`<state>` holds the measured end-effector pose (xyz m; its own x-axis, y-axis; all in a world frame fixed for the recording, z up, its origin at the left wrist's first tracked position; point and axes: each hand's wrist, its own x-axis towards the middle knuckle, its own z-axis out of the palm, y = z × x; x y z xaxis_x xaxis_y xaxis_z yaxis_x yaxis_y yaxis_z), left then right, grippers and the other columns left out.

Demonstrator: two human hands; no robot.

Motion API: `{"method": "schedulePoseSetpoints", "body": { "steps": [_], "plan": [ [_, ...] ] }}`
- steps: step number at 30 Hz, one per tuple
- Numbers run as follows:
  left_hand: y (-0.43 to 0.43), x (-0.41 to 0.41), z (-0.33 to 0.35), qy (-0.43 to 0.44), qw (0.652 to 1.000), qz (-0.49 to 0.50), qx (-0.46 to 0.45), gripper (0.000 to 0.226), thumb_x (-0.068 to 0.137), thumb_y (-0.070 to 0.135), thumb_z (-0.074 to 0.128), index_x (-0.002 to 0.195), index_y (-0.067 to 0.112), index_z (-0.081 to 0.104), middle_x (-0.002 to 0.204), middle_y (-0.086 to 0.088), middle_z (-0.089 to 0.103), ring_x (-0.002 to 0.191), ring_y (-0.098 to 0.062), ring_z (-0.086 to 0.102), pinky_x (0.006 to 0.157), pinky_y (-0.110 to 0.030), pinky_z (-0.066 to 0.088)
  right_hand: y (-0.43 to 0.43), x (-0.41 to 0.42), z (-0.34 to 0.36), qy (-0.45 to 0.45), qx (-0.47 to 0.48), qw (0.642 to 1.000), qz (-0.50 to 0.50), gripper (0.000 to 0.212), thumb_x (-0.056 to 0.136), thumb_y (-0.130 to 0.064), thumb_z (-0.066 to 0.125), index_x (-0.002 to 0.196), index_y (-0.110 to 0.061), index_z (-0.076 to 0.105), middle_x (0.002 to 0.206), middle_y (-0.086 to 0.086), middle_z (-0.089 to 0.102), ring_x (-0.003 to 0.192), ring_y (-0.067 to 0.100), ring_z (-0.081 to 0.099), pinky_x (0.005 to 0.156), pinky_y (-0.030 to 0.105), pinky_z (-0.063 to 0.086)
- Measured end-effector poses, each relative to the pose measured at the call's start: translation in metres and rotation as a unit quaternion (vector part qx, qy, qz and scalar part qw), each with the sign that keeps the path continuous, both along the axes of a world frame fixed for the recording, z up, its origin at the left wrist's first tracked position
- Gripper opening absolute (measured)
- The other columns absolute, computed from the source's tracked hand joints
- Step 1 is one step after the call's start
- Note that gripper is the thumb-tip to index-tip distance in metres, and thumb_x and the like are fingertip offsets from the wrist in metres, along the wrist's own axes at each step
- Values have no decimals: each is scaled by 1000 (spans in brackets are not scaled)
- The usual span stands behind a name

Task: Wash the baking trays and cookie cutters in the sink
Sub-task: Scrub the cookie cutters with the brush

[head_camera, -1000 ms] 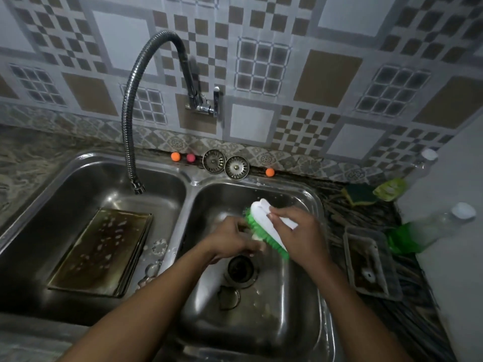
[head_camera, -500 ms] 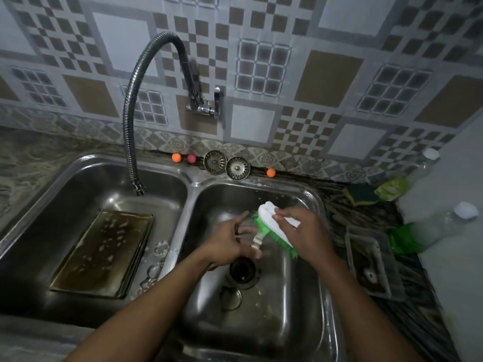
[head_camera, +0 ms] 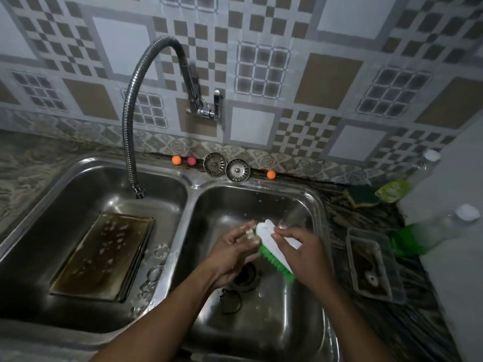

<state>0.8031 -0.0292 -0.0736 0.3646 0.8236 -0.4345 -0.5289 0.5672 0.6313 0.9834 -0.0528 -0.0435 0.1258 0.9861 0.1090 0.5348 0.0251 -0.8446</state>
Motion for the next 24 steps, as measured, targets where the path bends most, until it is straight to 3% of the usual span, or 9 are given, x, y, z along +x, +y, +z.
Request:
{"method": "schedulePoseSetpoints", "body": {
  "steps": [4,6,9,13,20,24],
  "plan": [
    [4,1,5,-9,1000,22,3,63,71,-4,70,132,6,57,125,-17,66,104,-26,68,78,-33,59,5,-6,0,-48,55,997,-30,19,84,-38,68,96,-25,77,93,-14,73,89,2,66,81,32,54],
    [6,-3,4,-17,999,42,2,63,71,-5,69,131,6,56,123,-18,66,103,-27,68,78,-34,59,3,-7,2,-84,102,990,-44,20,86,-36,67,97,-22,77,94,-11,74,89,6,67,78,32,55],
    [5,-6,3,-17,999,39,0,60,72,-5,68,130,6,58,116,-14,70,100,-25,69,78,-35,59,1,-8,3,-42,99,993,-47,11,85,-23,74,95,-21,77,94,-14,73,91,0,66,80,25,53],
    [4,-7,-2,-1,1000,1,12,52,80,-4,66,131,5,59,126,-19,65,112,-30,65,85,-38,57,6,-17,2,-44,92,995,-19,11,84,-18,75,94,-20,78,92,-17,71,89,-5,64,80,12,47],
    [14,-13,6,-2,998,68,-8,55,69,1,71,123,6,62,107,-14,71,90,-22,70,70,-31,60,-3,-9,1,-38,70,997,-20,15,84,-21,74,99,-22,77,94,-21,70,92,-6,64,81,15,50],
    [12,-9,3,-30,995,94,-27,38,72,5,69,110,7,63,97,-13,69,86,-22,69,78,-31,61,-9,0,-4,-19,66,995,-74,14,85,-23,73,98,-27,76,98,-19,71,96,-3,64,83,21,52]
  ]
}}
